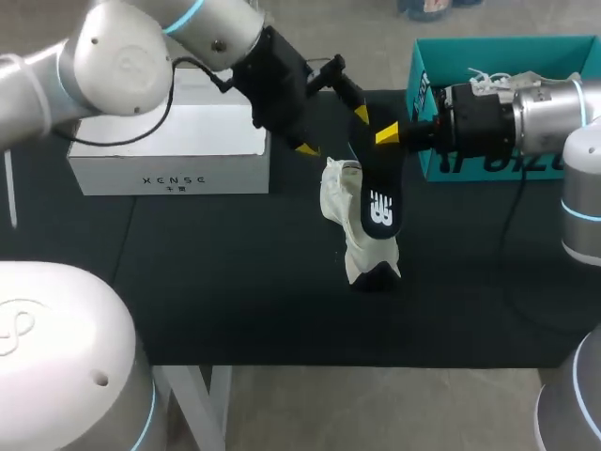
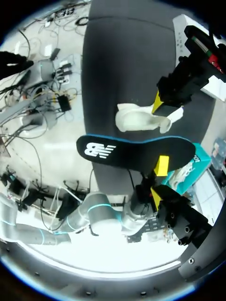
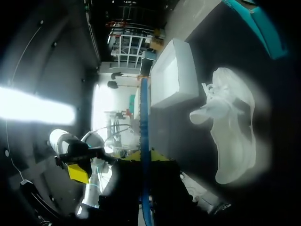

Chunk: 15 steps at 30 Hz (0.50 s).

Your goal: Take the shoe out of the shoebox, open the shoe tongue, remove and reinsert the insole, then place the shoe into the shoebox

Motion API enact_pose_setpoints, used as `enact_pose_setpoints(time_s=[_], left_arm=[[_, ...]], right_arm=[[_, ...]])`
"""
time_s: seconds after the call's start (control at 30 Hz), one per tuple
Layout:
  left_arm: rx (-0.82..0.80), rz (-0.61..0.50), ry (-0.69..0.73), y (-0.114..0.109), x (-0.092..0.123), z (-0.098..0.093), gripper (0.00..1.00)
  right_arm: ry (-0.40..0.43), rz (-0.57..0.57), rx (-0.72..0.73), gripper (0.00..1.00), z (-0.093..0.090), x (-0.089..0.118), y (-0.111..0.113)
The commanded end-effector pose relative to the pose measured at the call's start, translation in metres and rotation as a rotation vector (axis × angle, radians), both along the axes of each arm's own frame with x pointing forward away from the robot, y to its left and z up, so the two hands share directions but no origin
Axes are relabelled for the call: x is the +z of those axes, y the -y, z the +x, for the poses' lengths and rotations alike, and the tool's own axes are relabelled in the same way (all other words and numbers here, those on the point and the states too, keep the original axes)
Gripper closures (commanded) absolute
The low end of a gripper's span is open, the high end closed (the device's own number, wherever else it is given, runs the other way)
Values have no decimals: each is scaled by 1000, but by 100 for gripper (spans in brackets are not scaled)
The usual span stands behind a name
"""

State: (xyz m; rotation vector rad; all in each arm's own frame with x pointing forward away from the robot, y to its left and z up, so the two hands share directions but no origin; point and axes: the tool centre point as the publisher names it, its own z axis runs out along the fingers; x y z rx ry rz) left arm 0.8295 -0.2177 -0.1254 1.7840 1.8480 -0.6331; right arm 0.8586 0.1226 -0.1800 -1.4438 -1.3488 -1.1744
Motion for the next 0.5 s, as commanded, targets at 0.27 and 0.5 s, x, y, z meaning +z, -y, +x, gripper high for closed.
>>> enact_pose_setpoints(time_s=[0.27, 0.5], left_arm=[[26, 471, -57, 18, 23, 6, 0], [-85, 448, -42, 22, 22, 11, 0]], right_arm=[[1, 1, -3, 100, 6, -6, -8], [11, 17, 7, 100, 8, -12, -8]])
